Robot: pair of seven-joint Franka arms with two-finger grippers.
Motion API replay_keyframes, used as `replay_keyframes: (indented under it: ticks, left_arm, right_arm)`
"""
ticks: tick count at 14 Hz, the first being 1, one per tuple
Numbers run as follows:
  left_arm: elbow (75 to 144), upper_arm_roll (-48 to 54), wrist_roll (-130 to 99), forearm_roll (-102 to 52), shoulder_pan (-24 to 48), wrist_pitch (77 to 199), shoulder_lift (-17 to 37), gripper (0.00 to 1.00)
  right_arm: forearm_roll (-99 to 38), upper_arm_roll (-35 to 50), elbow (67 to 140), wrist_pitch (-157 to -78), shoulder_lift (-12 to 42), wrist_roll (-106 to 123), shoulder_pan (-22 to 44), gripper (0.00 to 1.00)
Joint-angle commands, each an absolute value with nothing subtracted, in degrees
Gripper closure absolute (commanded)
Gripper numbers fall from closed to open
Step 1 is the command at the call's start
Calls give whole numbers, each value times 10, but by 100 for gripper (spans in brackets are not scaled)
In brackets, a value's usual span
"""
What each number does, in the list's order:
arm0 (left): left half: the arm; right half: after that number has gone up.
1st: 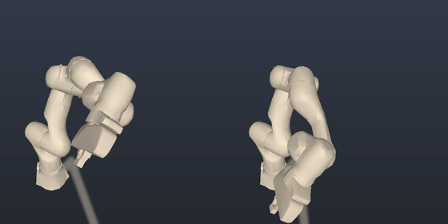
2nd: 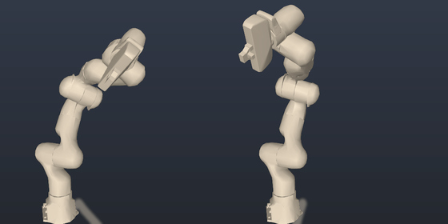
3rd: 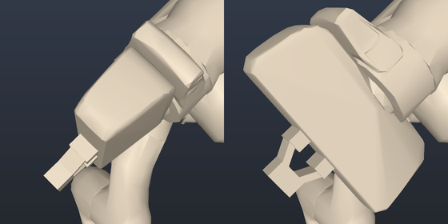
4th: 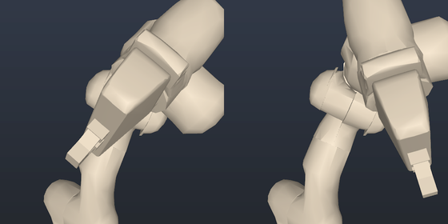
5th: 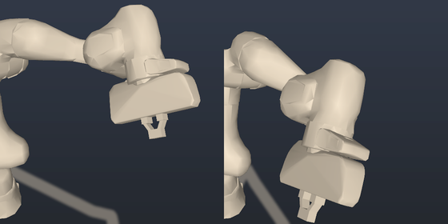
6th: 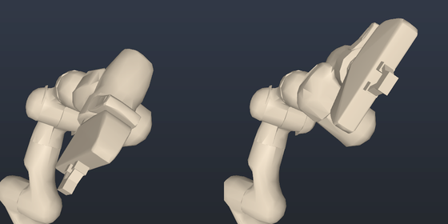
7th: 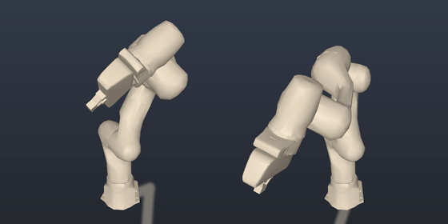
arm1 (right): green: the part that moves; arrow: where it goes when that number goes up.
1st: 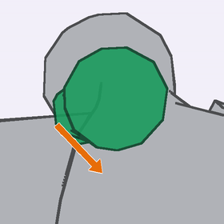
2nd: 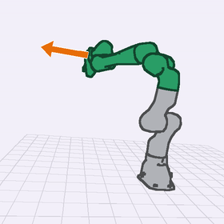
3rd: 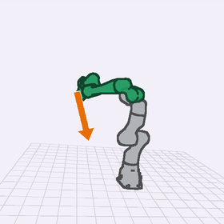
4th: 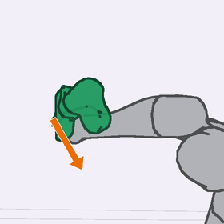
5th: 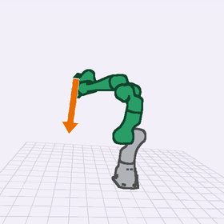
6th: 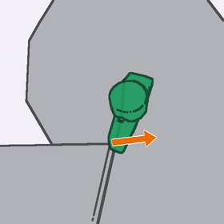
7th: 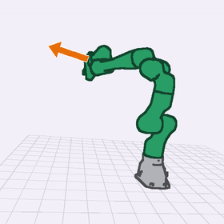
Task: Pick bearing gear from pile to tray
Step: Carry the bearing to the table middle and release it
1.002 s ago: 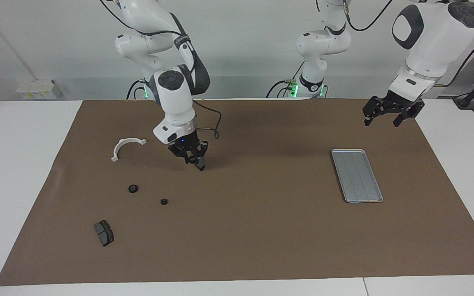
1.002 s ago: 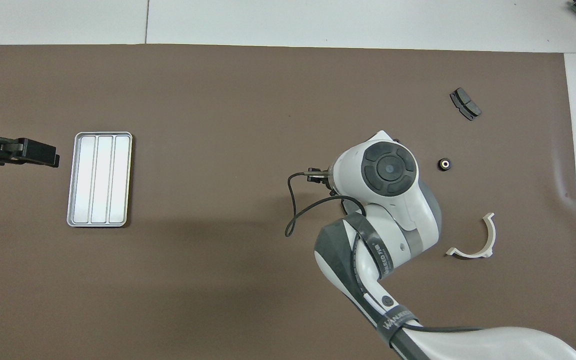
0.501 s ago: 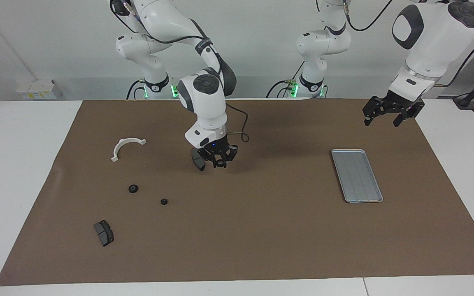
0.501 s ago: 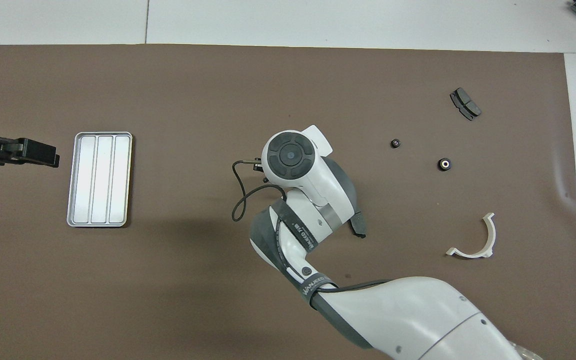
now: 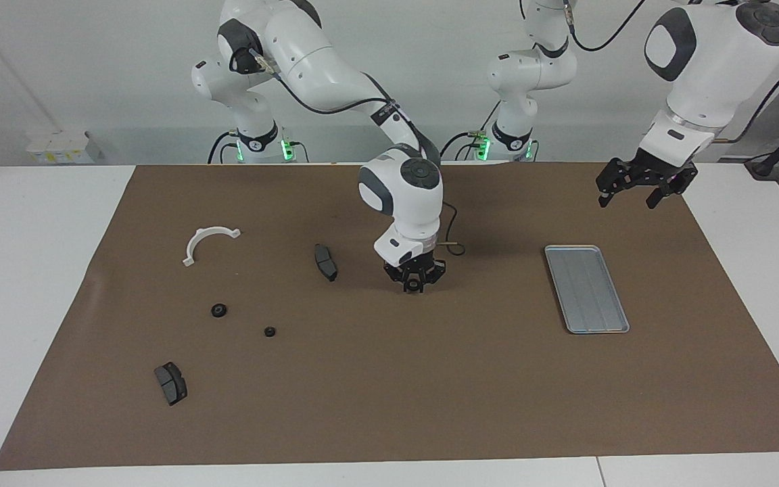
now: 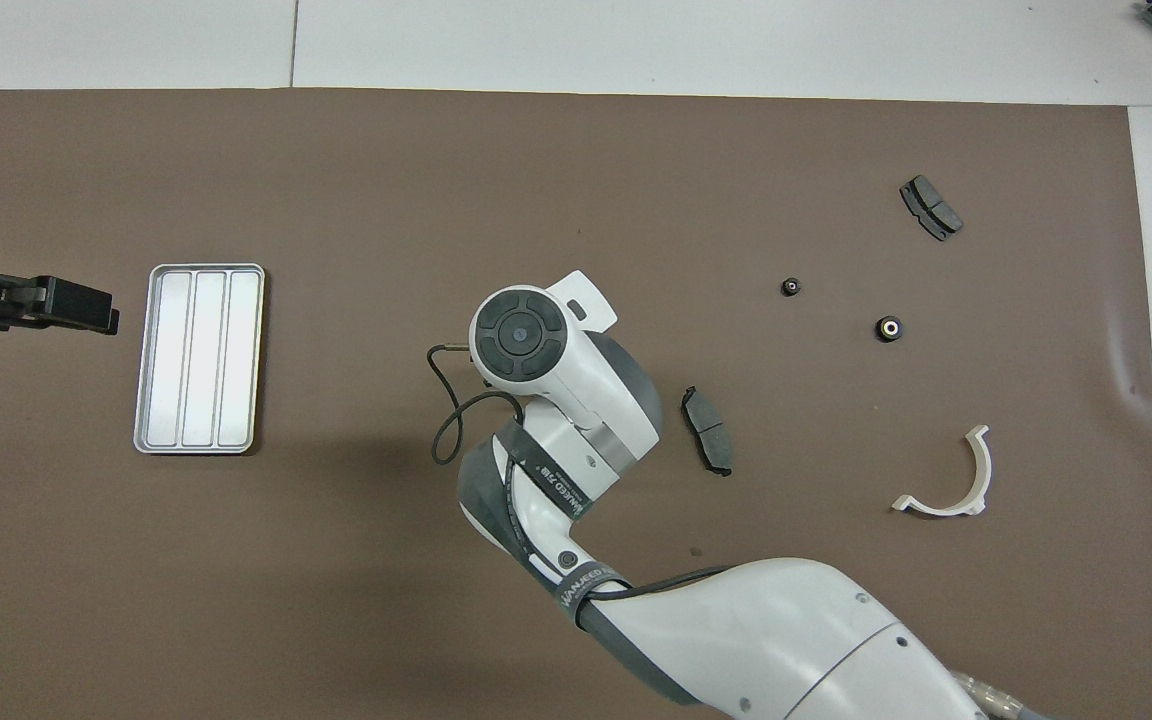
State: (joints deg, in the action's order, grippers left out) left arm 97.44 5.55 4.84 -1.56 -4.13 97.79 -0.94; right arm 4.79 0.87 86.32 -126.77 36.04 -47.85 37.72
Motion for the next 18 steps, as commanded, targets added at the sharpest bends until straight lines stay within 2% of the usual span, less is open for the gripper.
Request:
replay_keyframes:
  ticks: [1, 3, 7, 13, 15, 18]
  left_arm:
    - [980, 54, 45, -13, -43, 983, -19, 0]
    - [980, 54, 45, -13, -43, 983, -19, 0]
    - [980, 56, 45, -14, -37, 985, -19, 0]
    - [989, 59, 41, -15, -33, 1032, -17, 0]
    - [990, 62, 27, -17, -18, 1035, -8, 0]
    - [993, 62, -52, -17, 46, 1058, 30, 0]
  right_arm:
    - [54, 8, 868, -1249, 353, -488, 381, 51]
    - [58, 8, 864, -1252, 352, -486, 381, 0]
    - [57, 6, 877, -1253, 324, -472, 349, 0]
    - [45, 7, 1057, -1288, 172, -322, 241, 0]
    - [44, 7, 1091, -1288, 143, -267, 201, 0]
    - [6, 7, 1129, -1288, 119, -146, 136, 0]
